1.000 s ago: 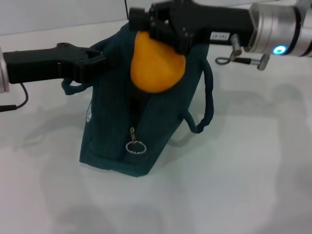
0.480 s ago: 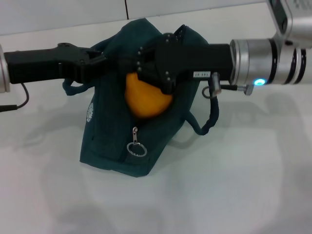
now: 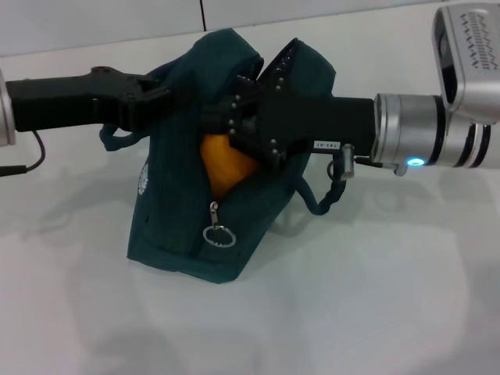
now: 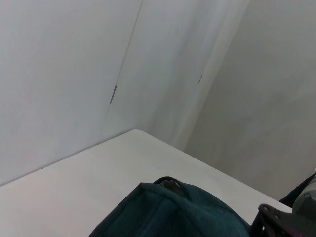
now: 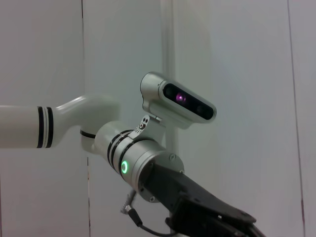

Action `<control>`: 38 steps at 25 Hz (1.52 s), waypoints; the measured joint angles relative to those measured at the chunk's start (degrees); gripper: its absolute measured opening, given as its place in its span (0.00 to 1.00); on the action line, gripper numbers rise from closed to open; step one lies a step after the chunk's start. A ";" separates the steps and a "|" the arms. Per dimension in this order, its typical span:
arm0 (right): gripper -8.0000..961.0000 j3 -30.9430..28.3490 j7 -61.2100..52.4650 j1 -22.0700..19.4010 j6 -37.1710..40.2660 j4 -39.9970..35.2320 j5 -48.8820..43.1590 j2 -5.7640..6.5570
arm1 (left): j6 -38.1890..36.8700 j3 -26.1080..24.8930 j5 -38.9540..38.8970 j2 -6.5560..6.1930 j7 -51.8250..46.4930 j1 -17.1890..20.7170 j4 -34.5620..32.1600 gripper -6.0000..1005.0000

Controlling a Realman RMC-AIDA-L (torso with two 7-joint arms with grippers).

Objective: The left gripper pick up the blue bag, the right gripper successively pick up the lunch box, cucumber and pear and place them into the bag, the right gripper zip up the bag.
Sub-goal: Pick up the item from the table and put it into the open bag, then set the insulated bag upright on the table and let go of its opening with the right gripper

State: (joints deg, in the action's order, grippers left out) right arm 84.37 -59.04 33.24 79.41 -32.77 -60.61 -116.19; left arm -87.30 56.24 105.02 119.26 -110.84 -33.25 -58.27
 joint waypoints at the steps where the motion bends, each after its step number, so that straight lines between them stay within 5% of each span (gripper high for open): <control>1: 0.15 0.16 0.12 -0.19 -0.01 0.00 0.10 0.00 | 0.01 0.01 0.01 0.00 -0.02 -0.08 0.00 0.05; 13: 0.17 0.20 -0.88 -1.52 1.82 -1.77 1.62 0.08 | 0.52 -0.10 0.10 0.07 -0.21 -0.36 0.05 0.05; 21: 0.50 -5.54 -1.17 -14.40 13.61 -12.08 1.65 3.26 | 1.82 -0.64 0.32 -0.34 0.05 0.21 1.43 0.05; 25: 0.49 -10.12 -2.02 -20.02 14.40 -13.53 -0.87 4.71 | 3.50 -0.64 0.65 -0.36 0.15 0.25 1.48 0.05; 31: 0.48 -13.58 -6.89 -20.42 9.79 -12.50 -12.32 2.77 | 3.64 -0.43 0.88 -0.15 0.31 0.00 1.49 0.05; 38: 0.45 -10.71 -7.93 -14.71 6.66 -8.99 -18.46 1.17 | 3.64 -0.47 0.89 0.01 0.60 -0.22 1.49 0.05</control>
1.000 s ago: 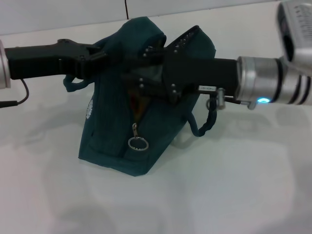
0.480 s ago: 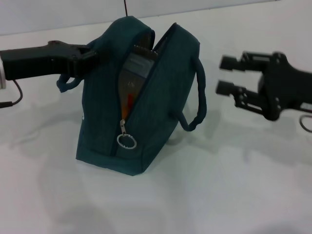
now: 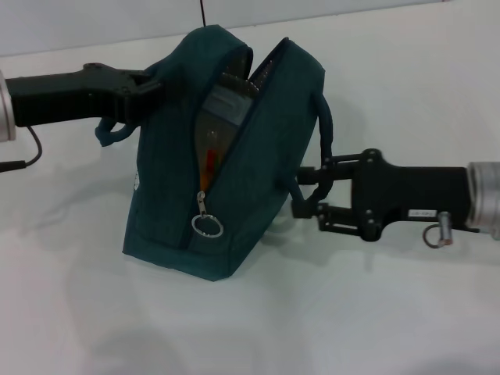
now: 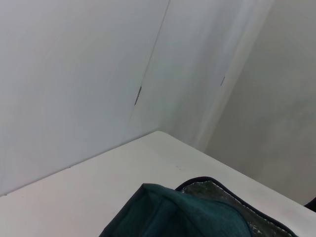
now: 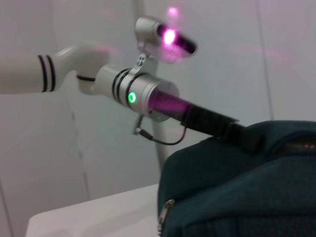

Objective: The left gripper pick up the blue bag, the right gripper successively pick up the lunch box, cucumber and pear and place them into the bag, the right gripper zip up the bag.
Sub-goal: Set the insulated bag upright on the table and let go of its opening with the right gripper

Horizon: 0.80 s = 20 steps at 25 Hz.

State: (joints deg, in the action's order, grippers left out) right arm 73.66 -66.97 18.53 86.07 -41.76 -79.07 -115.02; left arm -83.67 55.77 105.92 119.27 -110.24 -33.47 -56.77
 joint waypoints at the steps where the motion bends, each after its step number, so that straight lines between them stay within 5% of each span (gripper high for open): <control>1: 0.45 0.29 -0.12 0.73 -0.25 0.53 -0.18 -0.02 | 0.00 -0.01 0.00 0.00 0.01 0.00 0.00 0.05; 13: 0.38 2.79 -1.30 2.92 -2.38 1.45 -0.57 -0.20 | 0.00 -0.05 0.00 -0.27 0.20 0.39 0.00 0.05; 18: 0.14 2.42 -0.09 2.10 -2.18 1.60 0.56 -0.20 | 0.00 -0.16 -0.22 -0.23 1.50 0.88 -0.01 0.05; 20: 0.13 2.32 1.13 1.47 -2.27 1.75 2.52 -0.20 | 0.00 -0.78 -0.45 -0.08 2.01 1.14 0.07 0.05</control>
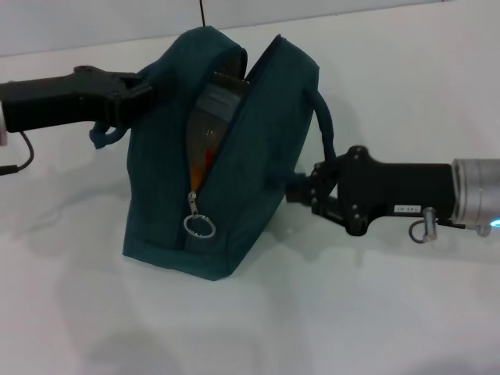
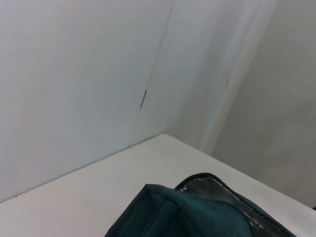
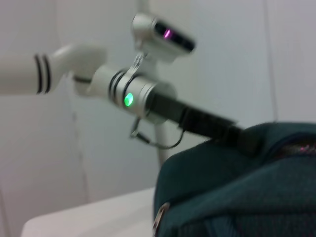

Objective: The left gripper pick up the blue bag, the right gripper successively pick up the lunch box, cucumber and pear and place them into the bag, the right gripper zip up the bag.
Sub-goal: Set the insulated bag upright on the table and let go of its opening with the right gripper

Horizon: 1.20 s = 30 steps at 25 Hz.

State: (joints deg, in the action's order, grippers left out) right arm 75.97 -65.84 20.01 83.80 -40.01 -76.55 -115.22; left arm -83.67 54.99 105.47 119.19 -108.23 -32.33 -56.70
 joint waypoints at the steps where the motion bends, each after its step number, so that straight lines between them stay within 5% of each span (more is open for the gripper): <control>1: 0.13 -0.01 1.02 -0.60 -0.09 0.09 1.61 0.00 | 0.00 -0.39 -0.11 0.10 0.31 0.10 0.36 0.05; 12: 0.09 -4.02 4.85 -2.29 -2.80 1.02 12.01 0.32 | -3.43 -2.03 -10.03 0.19 16.73 3.91 8.98 0.05; 21: 0.09 -5.87 -2.27 1.32 -3.89 -0.26 9.75 3.26 | -11.13 -1.86 -21.41 0.45 42.77 5.92 26.26 0.05; 30: 0.09 -5.95 -5.89 2.31 -3.74 -2.46 2.76 2.07 | -11.15 -1.94 -24.73 0.87 54.49 5.23 36.42 0.05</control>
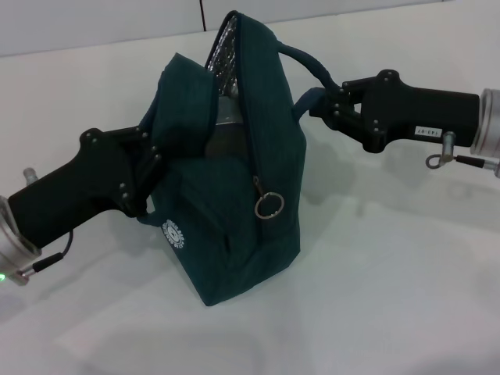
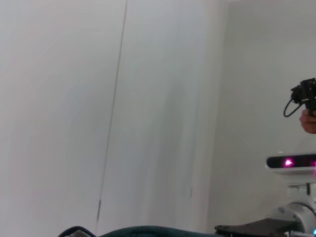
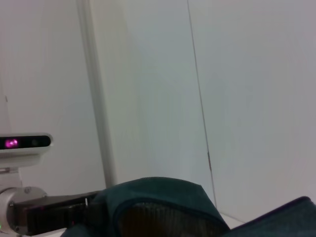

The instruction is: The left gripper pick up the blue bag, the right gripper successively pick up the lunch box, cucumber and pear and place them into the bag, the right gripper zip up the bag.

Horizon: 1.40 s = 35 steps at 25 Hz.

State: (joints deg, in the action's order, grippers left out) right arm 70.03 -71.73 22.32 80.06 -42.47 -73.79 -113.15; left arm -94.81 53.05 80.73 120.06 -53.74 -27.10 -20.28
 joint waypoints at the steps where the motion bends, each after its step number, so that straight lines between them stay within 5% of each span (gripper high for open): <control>1: 0.09 -0.01 0.06 -0.26 -0.20 -0.25 -0.10 -0.18 | 0.07 0.03 -0.25 0.00 1.03 0.14 0.17 0.05; 15: 0.12 -3.21 0.84 -3.63 2.66 -2.43 0.27 -1.26 | 3.15 -0.09 -1.62 0.08 10.27 0.31 4.11 0.05; 19: 0.28 -5.53 1.08 -4.41 6.94 -2.77 0.29 -1.46 | 3.14 -0.14 -2.21 0.07 10.40 0.54 4.14 0.05; 27: 0.43 -7.69 1.53 -8.05 12.00 -8.88 -4.13 0.93 | 3.05 -0.12 -2.25 -0.04 10.45 0.65 4.19 0.05; 35: 0.43 -12.68 2.08 -8.74 12.26 -10.04 -10.57 -0.66 | 2.78 0.07 -2.26 0.02 10.48 0.72 4.23 0.05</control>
State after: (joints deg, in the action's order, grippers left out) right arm 57.35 -69.65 13.58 92.33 -52.51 -84.37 -113.82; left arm -92.03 53.12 78.48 120.08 -43.26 -26.38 -16.05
